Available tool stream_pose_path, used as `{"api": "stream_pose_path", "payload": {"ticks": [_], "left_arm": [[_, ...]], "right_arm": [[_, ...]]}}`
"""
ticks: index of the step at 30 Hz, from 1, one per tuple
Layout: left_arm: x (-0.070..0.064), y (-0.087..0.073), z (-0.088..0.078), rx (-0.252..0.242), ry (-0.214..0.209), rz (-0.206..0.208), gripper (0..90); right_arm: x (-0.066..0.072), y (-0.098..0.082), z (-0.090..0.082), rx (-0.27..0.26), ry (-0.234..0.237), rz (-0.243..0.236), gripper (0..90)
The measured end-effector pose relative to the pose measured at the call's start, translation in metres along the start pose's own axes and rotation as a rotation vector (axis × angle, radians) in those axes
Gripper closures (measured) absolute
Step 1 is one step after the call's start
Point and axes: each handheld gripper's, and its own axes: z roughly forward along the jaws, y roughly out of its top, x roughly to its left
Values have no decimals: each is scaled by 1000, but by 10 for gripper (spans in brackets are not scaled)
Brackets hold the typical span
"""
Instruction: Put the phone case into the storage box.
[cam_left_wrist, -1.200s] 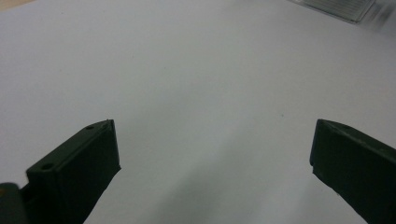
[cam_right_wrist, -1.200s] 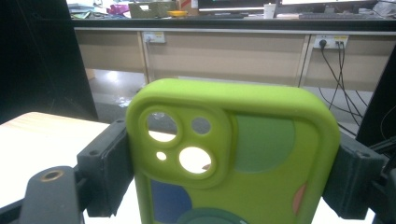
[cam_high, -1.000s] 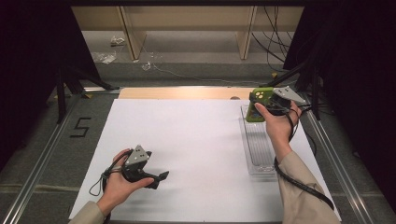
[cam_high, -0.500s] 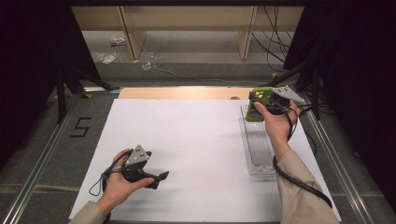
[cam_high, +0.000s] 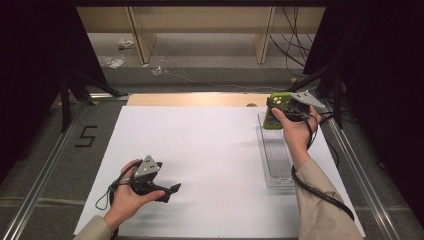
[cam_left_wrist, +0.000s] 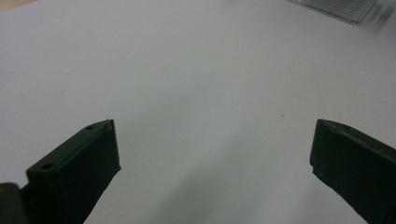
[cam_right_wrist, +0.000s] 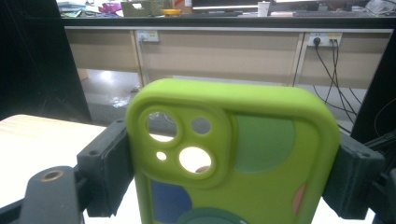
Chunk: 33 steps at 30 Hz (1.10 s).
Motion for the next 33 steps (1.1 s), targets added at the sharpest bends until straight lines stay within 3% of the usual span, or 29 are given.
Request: {"api": "stream_pose_path", "payload": {"ticks": [33], "left_arm": [[0, 0, 0, -3, 0, -2, 7]], "right_arm": [[-1, -3, 12, 9, -12, -1, 179]]}}
